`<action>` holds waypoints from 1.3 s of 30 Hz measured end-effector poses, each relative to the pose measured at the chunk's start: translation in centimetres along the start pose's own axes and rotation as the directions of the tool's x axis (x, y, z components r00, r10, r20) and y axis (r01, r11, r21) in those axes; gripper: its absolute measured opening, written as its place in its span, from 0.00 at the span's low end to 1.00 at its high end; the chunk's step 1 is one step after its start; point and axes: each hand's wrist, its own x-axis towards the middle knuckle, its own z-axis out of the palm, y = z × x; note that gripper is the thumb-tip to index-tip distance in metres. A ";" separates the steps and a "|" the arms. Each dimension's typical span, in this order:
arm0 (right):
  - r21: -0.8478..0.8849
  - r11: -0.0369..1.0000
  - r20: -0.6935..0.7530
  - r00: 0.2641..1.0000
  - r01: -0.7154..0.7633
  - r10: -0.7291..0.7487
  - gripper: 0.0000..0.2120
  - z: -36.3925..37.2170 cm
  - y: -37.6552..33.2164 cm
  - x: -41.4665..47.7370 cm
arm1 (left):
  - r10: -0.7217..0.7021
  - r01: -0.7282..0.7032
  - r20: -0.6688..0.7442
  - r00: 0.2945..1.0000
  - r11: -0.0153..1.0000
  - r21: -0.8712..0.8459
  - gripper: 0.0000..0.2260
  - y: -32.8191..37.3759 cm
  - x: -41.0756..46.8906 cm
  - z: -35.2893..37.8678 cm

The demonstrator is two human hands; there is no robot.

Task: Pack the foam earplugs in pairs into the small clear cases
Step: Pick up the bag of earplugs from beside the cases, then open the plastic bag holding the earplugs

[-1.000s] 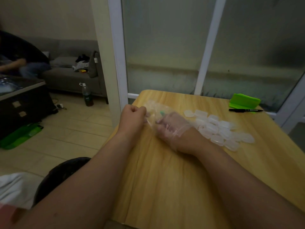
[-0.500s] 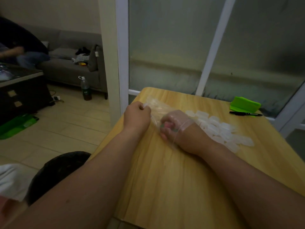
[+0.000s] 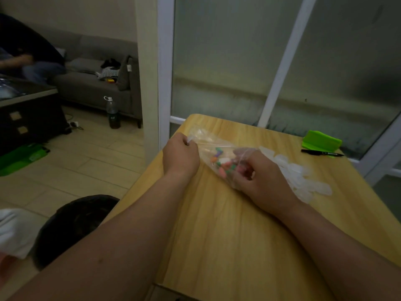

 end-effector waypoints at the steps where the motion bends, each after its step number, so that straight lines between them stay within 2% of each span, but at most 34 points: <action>1: -0.007 1.000 -0.012 1.000 -0.002 0.002 0.11 -0.2 0.0 -0.1 | 0.000 0.000 -0.003 1.000 1.000 0.005 0.07 0.0 0.0 0.0; 5: -0.041 0.998 -0.030 0.998 -0.054 0.053 0.11 -0.3 0.8 -0.8 | -0.001 0.001 -0.020 1.000 1.000 0.021 0.07 -0.2 0.0 0.0; 7: -0.061 0.995 -0.009 0.997 -0.082 0.082 0.11 -0.5 1.1 -1.1 | -0.001 0.001 -0.019 1.000 1.000 0.029 0.07 -0.2 -0.1 0.0; 11: -0.124 0.990 0.081 0.993 -0.073 0.084 0.04 -0.6 1.7 -1.2 | 0.007 -0.006 -0.023 1.000 1.000 0.018 0.07 -0.1 -0.3 -0.2; 13: -0.116 0.989 0.100 0.990 -0.090 0.102 0.05 -0.6 1.7 -1.2 | 0.007 -0.007 -0.019 1.000 1.000 0.013 0.07 -0.2 -0.4 -0.2; 20: -0.170 0.980 0.063 0.991 -0.102 0.114 0.02 -1.0 1.5 -1.5 | 0.032 -0.033 0.040 0.999 0.999 0.021 0.06 -0.3 -1.1 -0.2; 27: -0.164 0.978 -0.010 0.991 -0.132 0.132 0.10 -1.4 0.7 -3.3 | 0.039 -0.039 0.086 0.996 0.999 0.006 0.17 -0.7 -1.6 -0.5; 31: -0.188 0.970 0.052 0.985 -0.154 0.167 0.11 -1.6 0.2 -4.3 | 0.029 -0.032 0.089 0.996 0.999 0.035 0.17 -0.7 -1.9 -0.6; 35: -0.214 0.965 -0.018 0.989 -0.150 0.150 0.13 -2.0 -0.5 -4.6 | 0.028 -0.030 0.088 0.996 0.999 0.022 0.17 -0.4 -2.4 -0.4; 39: -0.289 0.957 -0.070 0.998 -0.023 0.002 0.11 -2.4 -3.1 -4.8 | 0.030 -0.032 0.078 0.997 0.999 0.027 0.16 -0.1 -2.5 -0.5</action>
